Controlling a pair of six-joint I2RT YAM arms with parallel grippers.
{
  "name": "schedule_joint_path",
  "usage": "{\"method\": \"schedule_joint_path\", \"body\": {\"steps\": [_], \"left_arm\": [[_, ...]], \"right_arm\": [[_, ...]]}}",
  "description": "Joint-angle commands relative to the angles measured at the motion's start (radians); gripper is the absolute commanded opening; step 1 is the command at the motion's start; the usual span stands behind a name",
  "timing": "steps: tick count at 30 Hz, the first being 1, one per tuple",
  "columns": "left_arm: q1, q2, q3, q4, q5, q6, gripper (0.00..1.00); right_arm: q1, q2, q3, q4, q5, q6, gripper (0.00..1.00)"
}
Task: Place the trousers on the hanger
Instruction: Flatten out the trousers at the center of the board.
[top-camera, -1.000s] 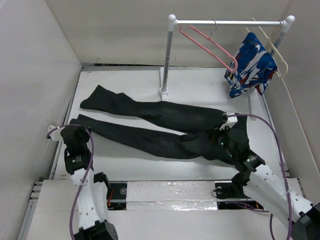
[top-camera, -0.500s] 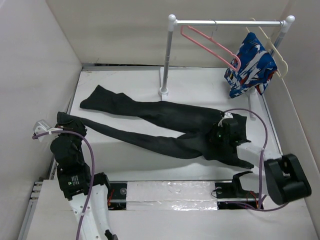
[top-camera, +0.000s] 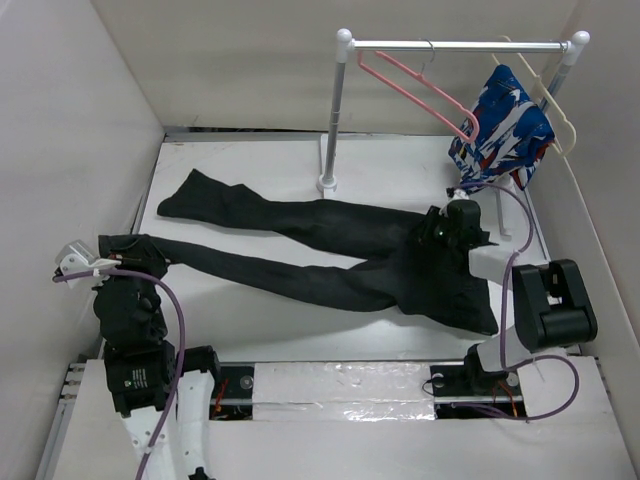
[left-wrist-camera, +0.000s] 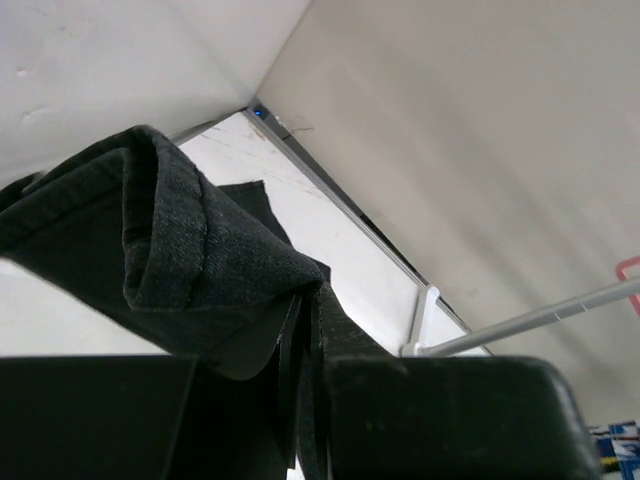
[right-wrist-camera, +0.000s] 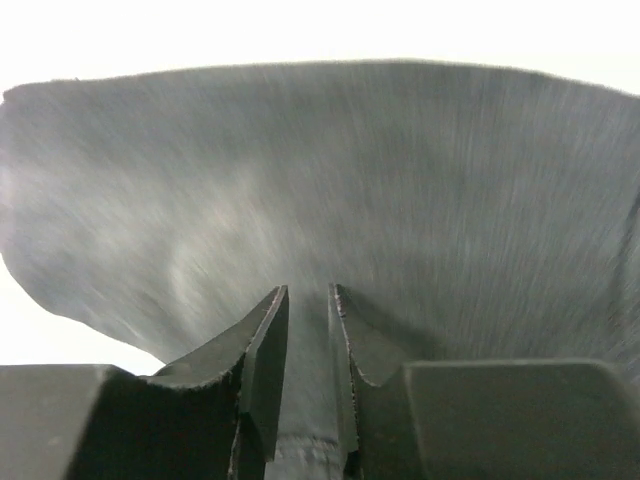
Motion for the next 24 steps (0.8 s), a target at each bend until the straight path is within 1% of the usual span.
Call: {"method": "schedule_joint_path", "body": {"steps": [1, 2, 3, 4, 5, 6, 7, 8, 9, 10, 11, 12, 14, 15, 16, 17, 18, 19, 20, 21, 22, 23, 24], "left_arm": [[-0.022, 0.016, 0.069, 0.056, 0.037, 0.05, 0.0], [-0.022, 0.017, 0.068, 0.067, 0.068, 0.045, 0.0], [-0.022, 0.016, 0.053, 0.079, 0.097, 0.039, 0.0], [-0.022, 0.016, 0.042, 0.09, 0.141, 0.027, 0.0], [-0.022, 0.017, 0.031, 0.111, 0.151, 0.022, 0.0], [-0.022, 0.022, 0.011, 0.12, 0.159, 0.019, 0.0], [-0.022, 0.034, 0.007, 0.125, 0.163, 0.018, 0.0], [-0.022, 0.039, 0.005, 0.13, 0.163, 0.019, 0.0], [-0.033, 0.043, 0.003, 0.131, 0.163, 0.019, 0.0], [-0.042, 0.043, 0.0, 0.133, 0.166, 0.018, 0.0], [-0.042, 0.04, -0.001, 0.14, 0.169, 0.016, 0.0], [-0.053, 0.039, -0.006, 0.142, 0.171, 0.016, 0.0], [-0.074, 0.036, -0.009, 0.145, 0.169, 0.016, 0.0], [-0.084, 0.034, -0.01, 0.145, 0.168, 0.018, 0.0], [-0.099, 0.03, -0.01, 0.145, 0.166, 0.021, 0.0], [-0.108, 0.027, -0.009, 0.139, 0.165, 0.021, 0.0], [-0.108, 0.022, -0.01, 0.139, 0.163, 0.022, 0.0], [-0.12, 0.011, -0.013, 0.139, 0.163, 0.024, 0.0], [-0.133, 0.007, -0.015, 0.136, 0.163, 0.027, 0.0], [-0.133, 0.004, -0.017, 0.133, 0.159, 0.03, 0.0], [-0.142, -0.004, -0.027, 0.131, 0.148, 0.033, 0.0], [-0.142, -0.006, -0.032, 0.13, 0.145, 0.035, 0.0], [-0.142, -0.009, -0.038, 0.13, 0.145, 0.036, 0.0]], "right_arm": [[-0.042, -0.092, 0.05, -0.019, -0.021, -0.059, 0.3], [-0.042, -0.193, 0.0, -0.029, -0.017, -0.061, 0.31], [-0.053, -0.25, -0.028, -0.048, -0.002, -0.055, 0.38], [-0.053, -0.311, -0.058, -0.068, 0.018, -0.049, 0.42], [-0.053, -0.377, -0.112, -0.135, 0.047, -0.044, 0.46], [-0.053, -0.512, -0.132, -0.185, 0.121, -0.037, 0.51], [-0.053, -0.58, -0.149, -0.238, 0.163, -0.033, 0.51], [-0.053, -0.644, -0.167, -0.343, 0.205, -0.032, 0.51], [-0.062, -0.706, -0.196, -0.385, 0.31, -0.026, 0.56], [-0.076, -0.811, -0.204, -0.466, 0.355, -0.024, 0.62], [-0.123, -0.844, -0.21, -0.486, 0.387, -0.027, 0.68], [-0.158, -0.861, -0.21, -0.5, 0.388, -0.045, 0.72], [-0.232, -0.817, -0.201, -0.488, 0.327, -0.064, 0.72], [-0.298, -0.776, -0.197, -0.477, 0.278, -0.07, 0.73], [-0.327, -0.731, -0.183, -0.461, 0.257, -0.079, 0.73], [-0.358, -0.632, -0.175, -0.421, 0.239, -0.087, 0.74], [-0.422, -0.582, -0.165, -0.41, 0.205, -0.113, 0.74], [-0.45, -0.535, -0.151, -0.392, 0.166, -0.128, 0.75], [-0.473, -0.449, -0.129, -0.353, 0.127, -0.139, 0.75], [-0.491, -0.409, -0.117, -0.341, 0.046, -0.148, 0.75], [-0.502, -0.377, -0.112, -0.323, 0.012, -0.139, 0.74], [-0.502, -0.348, -0.108, -0.281, -0.013, -0.13, 0.73], [-0.502, -0.296, -0.103, -0.248, -0.042, -0.118, 0.68]]}}
